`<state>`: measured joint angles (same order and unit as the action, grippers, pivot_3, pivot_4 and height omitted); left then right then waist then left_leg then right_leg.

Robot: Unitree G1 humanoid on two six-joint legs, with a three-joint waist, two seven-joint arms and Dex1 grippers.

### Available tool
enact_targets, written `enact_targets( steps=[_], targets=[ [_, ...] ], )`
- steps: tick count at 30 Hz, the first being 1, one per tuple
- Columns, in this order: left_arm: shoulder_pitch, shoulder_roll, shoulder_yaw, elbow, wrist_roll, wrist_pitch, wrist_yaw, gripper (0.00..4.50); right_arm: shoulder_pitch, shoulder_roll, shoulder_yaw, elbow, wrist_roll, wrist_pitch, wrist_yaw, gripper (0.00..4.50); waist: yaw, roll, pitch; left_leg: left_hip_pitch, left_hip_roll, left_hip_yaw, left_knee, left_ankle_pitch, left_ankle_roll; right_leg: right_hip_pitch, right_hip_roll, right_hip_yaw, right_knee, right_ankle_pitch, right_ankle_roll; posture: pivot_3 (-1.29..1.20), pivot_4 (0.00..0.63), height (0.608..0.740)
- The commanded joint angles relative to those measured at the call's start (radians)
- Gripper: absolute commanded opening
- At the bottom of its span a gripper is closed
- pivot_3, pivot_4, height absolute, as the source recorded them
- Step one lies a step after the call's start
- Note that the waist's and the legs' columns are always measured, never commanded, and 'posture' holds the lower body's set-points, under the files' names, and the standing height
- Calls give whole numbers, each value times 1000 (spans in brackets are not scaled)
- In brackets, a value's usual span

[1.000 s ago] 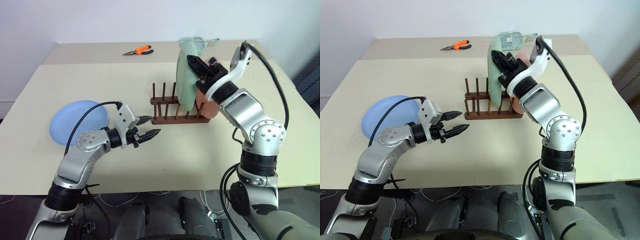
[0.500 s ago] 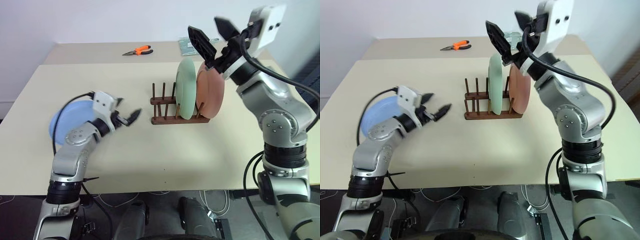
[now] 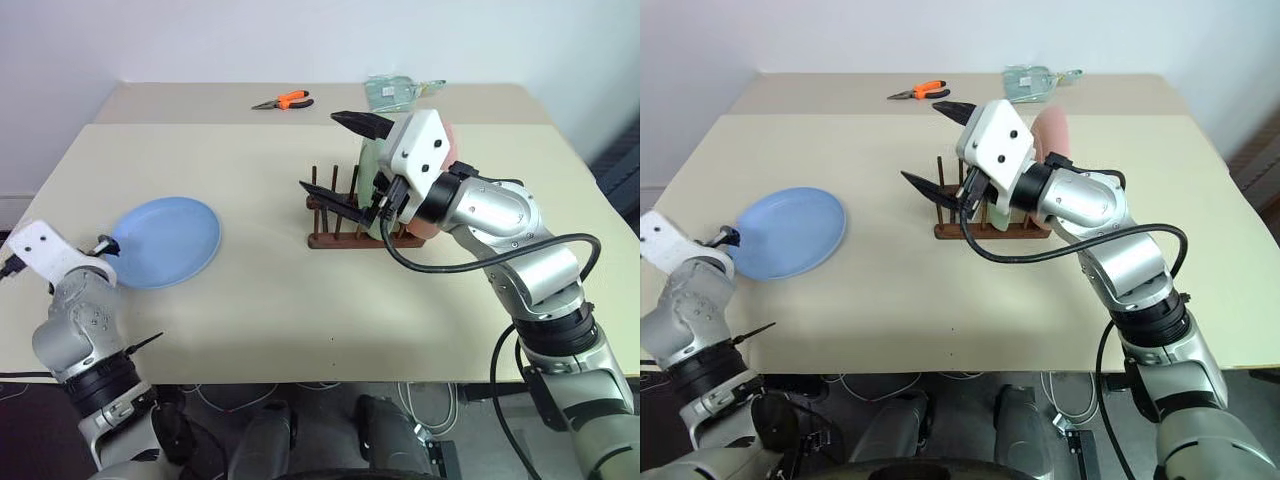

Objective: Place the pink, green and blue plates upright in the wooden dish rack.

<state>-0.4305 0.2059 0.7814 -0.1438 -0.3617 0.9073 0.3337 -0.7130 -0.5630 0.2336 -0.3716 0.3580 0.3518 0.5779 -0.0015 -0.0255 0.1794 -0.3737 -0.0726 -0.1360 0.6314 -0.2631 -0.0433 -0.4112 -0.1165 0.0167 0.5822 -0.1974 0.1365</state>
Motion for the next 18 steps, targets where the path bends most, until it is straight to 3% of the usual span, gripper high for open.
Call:
enact_targets(
  steps=[1,4,9,10,14,18],
  targets=[
    [-6,-63,96,-82,-144,97,11,3973,4,21,-12,5,-34,-41,30,4500,-3,0,0,0,0,0,0,0,0,0,0,0,0,0,0,0,150,740],
    [-19,-103,142,-92,-232,125,11,2787,6,37,-9,19,-55,-49,52,4500,-6,0,0,1,0,0,-1,0,0,0,0,0,0,0,0,0,150,740],
    [-44,-108,139,-88,-309,121,17,301,14,43,-9,23,-73,-30,87,4500,-6,-1,0,1,0,0,0,1,-1,0,0,0,0,0,0,0,150,740],
    [-45,-87,72,-110,-297,86,-34,105,15,45,-4,21,-86,-32,88,4500,-5,-1,0,0,0,0,0,1,-1,0,0,0,0,0,0,0,150,740],
    [-103,-13,-168,-214,-280,0,-191,105,18,45,56,5,-170,-74,111,4500,-4,-3,1,0,0,0,0,1,-2,0,0,-1,0,0,-1,0,150,740],
    [-186,41,-300,-267,-282,-25,-252,105,-1,43,132,44,-301,-180,132,4500,-9,-3,1,0,0,0,-1,1,-2,0,0,0,-1,0,-1,0,150,740]
  ],
)
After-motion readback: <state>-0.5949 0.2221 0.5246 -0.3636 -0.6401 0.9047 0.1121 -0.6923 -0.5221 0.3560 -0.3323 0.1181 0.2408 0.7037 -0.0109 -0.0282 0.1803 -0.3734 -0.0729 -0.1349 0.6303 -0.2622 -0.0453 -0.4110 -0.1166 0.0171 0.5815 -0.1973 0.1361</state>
